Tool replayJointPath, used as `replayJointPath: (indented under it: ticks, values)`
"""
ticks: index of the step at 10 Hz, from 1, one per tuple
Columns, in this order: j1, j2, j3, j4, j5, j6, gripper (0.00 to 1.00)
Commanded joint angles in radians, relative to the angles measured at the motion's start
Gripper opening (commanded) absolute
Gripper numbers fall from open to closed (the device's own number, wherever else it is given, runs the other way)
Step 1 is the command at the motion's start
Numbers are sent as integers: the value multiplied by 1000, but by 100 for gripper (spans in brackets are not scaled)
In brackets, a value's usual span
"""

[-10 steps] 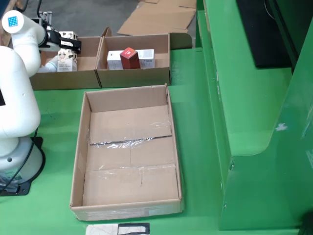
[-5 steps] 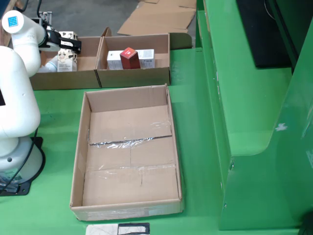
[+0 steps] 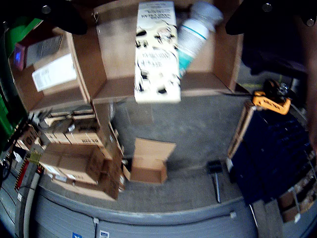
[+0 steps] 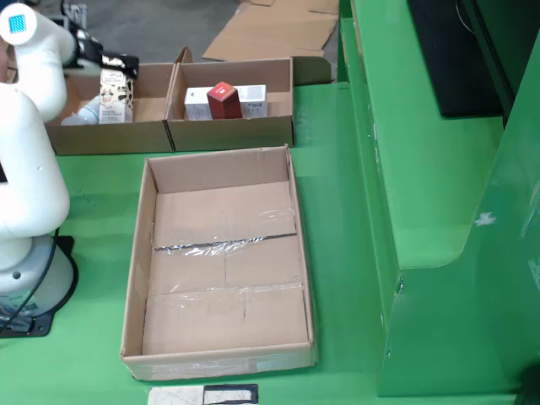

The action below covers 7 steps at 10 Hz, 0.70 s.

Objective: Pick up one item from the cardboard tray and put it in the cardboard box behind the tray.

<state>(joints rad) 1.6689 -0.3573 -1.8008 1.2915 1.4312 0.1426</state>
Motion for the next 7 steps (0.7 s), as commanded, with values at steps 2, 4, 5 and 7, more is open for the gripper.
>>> replayJointPath:
  ticks: [2, 4, 5, 7]
  values:
    - [34, 145, 149, -284, -53, -38, 100]
    - [54, 181, 347, -547, -98, -62, 100]
    - [69, 203, 450, -667, -124, -64, 100]
    - [88, 207, 559, -789, -156, -62, 100]
